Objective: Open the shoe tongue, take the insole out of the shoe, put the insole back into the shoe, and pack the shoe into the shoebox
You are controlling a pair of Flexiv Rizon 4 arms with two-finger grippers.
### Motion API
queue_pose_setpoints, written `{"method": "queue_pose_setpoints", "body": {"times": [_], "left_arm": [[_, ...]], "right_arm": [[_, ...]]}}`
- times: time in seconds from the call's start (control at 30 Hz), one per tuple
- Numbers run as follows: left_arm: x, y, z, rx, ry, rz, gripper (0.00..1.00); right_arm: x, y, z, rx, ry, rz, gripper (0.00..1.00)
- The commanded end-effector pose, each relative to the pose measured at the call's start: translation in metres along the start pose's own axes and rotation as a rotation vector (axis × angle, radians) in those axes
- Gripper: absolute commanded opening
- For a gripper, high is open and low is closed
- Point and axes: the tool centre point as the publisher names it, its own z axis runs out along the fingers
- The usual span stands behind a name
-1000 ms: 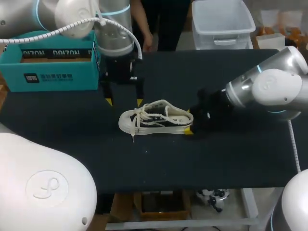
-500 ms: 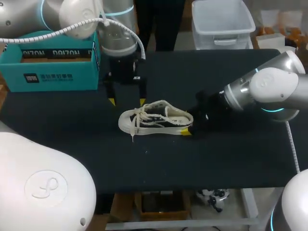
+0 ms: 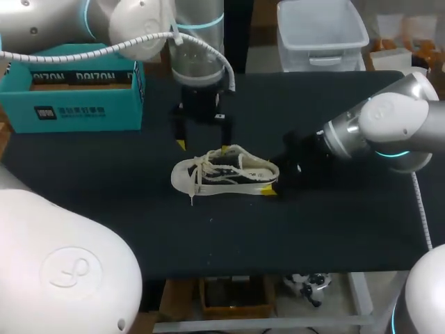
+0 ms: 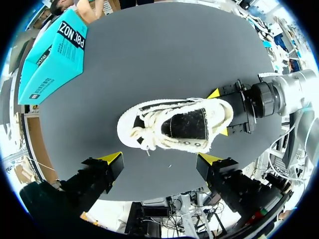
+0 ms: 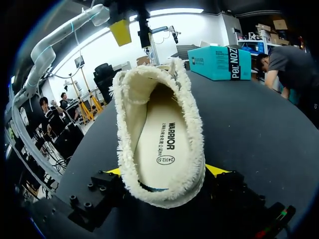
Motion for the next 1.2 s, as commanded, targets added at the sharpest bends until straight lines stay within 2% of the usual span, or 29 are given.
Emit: {"method": "queue_pose_setpoints", "body": {"times": [0.03,0.37,0.4,0.47,0.5,0.6,0.73,0.93,1.2], "left_arm": [[0.024,-0.014,0.006,-0.022,-0.082,0.008,1.00],[0.047,-0.027,0.021,-0.059,-0.147,-0.005,1.00],[0.049,-0.027,0.021,-0.056,-0.152,-0.017,0.95],[0.051,-0.028,0.022,-0.064,-0.154,-0.031,0.92],[0.052,-0.028,0.023,-0.068,-0.156,-0.042,0.79],[0.053,-0.028,0.027,-0.081,-0.157,-0.057,0.69],[0.053,-0.025,0.032,-0.090,-0.161,-0.081,0.66],[0.057,-0.019,0.036,-0.086,-0.161,-0.088,0.67],[0.061,-0.021,0.040,-0.064,-0.163,-0.109,0.65]], "right_arm": [[-0.005,-0.009,0.012,-0.002,0.005,0.001,0.00],[-0.005,-0.009,0.012,-0.002,0.005,0.001,0.00],[-0.005,-0.009,0.012,-0.002,0.005,0.001,0.00],[-0.005,-0.009,0.012,-0.002,0.005,0.001,0.00],[-0.005,-0.009,0.012,-0.002,0.005,0.001,0.00],[-0.005,-0.009,0.012,-0.002,0.005,0.001,0.00],[-0.005,-0.009,0.012,-0.002,0.005,0.001,0.00],[-0.005,-0.009,0.012,-0.002,0.005,0.001,0.00],[-0.005,-0.009,0.012,-0.002,0.005,0.001,0.00]]}}
